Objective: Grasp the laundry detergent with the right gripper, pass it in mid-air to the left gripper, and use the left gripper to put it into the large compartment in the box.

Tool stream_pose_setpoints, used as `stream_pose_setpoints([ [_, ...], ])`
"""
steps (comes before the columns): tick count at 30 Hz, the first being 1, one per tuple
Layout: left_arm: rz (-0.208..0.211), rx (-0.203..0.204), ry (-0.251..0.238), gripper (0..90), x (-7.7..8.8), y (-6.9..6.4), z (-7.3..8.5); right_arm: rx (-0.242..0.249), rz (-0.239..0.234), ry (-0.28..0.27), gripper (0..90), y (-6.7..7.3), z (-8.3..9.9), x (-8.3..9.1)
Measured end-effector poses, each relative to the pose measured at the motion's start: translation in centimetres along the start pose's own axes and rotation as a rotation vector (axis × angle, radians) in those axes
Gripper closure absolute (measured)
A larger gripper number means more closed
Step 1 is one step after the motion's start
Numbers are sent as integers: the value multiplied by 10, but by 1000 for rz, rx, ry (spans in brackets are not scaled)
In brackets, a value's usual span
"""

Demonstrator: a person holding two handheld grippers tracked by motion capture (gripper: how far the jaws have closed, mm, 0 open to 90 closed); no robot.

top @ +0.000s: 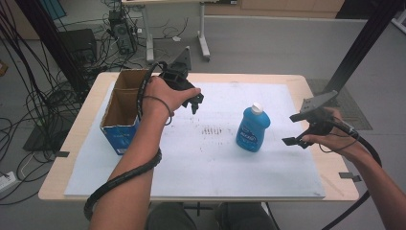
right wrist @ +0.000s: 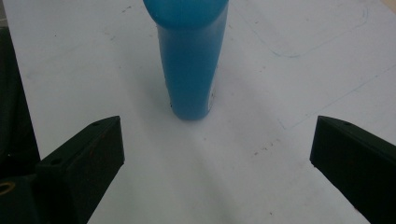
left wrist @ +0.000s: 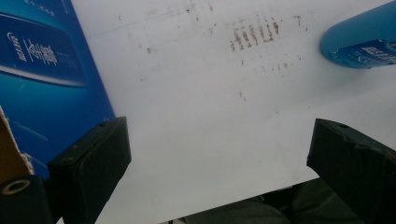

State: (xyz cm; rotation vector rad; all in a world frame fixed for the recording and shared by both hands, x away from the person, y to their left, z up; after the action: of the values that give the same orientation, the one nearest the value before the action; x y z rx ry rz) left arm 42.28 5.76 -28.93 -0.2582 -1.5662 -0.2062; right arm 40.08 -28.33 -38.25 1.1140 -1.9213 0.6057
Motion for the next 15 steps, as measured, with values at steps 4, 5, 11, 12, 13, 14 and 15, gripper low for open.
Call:
stream_pose_setpoints([
  [4,-5,1,2,63,-2,0,0,-6,9,-34,26,5,0,-11],
  [5,-7,-2,2,64,-2,0,0,-9,11,-38,26,6,0,-14],
  [11,-15,-13,2,63,-2,-3,-1,-12,16,-70,26,10,-2,-25],
  [12,-17,-12,2,63,-2,-3,-1,-14,15,-75,26,11,-2,-27],
  [13,-17,-13,3,63,-3,-3,-1,-14,17,-80,27,11,-3,-29],
  [14,-18,-14,4,63,-2,-3,-1,-15,20,-86,26,11,-3,-31],
  [15,-18,-13,2,63,-2,-3,-1,-19,23,-91,26,11,-3,-33],
])
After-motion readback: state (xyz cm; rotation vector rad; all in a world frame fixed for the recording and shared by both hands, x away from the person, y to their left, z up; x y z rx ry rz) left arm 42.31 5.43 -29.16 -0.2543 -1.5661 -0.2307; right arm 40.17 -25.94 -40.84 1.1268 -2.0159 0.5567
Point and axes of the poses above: each handheld gripper's, and its own axes: x roughly backward along the jaws, z roughly out of its underside, y roughly to its left, the point moved 8 cm from there along -x, roughly forward along the jaws, and after that the axes turned 8 degrees about y, right-handed, at the moved point
